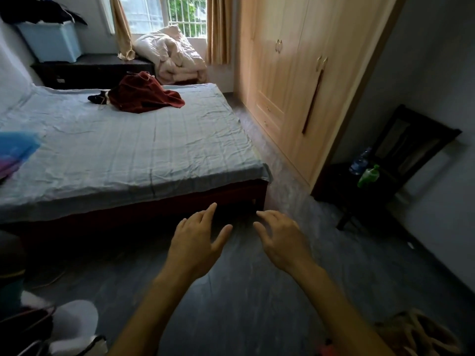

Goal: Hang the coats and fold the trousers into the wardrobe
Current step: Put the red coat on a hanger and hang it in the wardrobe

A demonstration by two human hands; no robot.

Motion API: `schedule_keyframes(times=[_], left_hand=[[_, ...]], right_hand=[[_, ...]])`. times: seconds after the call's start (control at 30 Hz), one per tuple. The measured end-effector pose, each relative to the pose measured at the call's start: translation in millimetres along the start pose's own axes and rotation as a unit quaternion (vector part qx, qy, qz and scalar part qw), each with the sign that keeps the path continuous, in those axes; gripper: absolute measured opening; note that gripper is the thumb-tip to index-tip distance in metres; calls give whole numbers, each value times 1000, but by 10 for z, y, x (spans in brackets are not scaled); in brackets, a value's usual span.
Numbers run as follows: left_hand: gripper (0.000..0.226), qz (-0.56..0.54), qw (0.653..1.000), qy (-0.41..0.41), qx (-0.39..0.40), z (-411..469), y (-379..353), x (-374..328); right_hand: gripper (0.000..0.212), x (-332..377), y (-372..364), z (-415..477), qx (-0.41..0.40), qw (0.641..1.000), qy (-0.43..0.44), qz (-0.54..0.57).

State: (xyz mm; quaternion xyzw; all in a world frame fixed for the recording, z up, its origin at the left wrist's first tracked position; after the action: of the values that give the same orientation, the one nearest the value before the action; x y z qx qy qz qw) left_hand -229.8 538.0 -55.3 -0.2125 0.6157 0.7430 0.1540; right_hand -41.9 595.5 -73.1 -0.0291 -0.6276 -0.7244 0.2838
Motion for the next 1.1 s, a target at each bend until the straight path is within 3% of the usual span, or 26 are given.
schedule_keyframes(times=[0.33,0.6,1.1], left_hand=[[63,38,994,-84,56,1843,-730,-280],[57,59,989,-99,89,3444,-1209,-847],[60,21,982,-114,148,6117,-2295,-1399]], right_hand=[[42,-988,-125,1372,-40,997,-68,0],[40,-1969,264,2773,-78,991,-107,-2],[49,-3619,229,4819,-50,978,-198,-42]])
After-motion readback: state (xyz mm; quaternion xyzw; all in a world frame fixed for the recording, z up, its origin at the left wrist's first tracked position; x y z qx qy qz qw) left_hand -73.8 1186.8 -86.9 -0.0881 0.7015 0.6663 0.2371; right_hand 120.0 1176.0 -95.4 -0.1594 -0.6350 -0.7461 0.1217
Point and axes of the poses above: each hand's wrist, its own z-axis towards the middle knuckle, its own y-axis out of the back of the hand, x = y × z, the point moved 3 cm from there along z, towards the middle knuckle, and after that the axes turned 5 degrees about -z, right-handed, at the moved point
